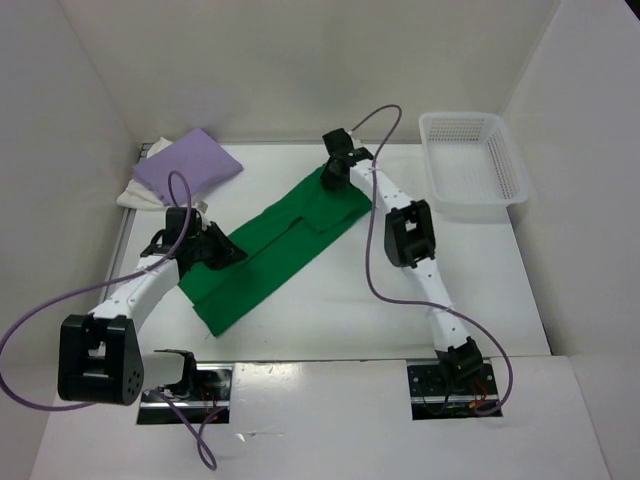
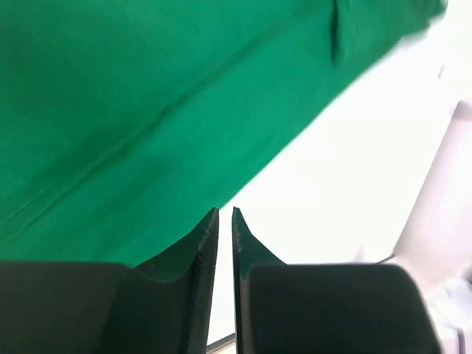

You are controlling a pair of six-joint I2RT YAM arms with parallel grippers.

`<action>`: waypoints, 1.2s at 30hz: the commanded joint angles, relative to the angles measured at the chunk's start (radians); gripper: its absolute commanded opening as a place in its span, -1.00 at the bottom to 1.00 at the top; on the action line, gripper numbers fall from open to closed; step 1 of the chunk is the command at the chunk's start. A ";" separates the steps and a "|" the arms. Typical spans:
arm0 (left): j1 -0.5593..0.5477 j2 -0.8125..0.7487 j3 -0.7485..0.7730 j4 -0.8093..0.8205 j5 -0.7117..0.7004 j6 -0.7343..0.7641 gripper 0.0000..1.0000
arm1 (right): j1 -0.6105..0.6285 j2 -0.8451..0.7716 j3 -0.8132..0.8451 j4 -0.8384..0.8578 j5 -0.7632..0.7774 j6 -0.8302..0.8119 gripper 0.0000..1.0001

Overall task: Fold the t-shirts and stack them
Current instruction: Rotate the tshirt 90 degrees

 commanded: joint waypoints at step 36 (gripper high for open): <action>-0.059 -0.022 0.118 -0.062 -0.090 0.171 -1.00 | 0.475 -0.524 -1.099 0.558 -0.307 0.236 -0.14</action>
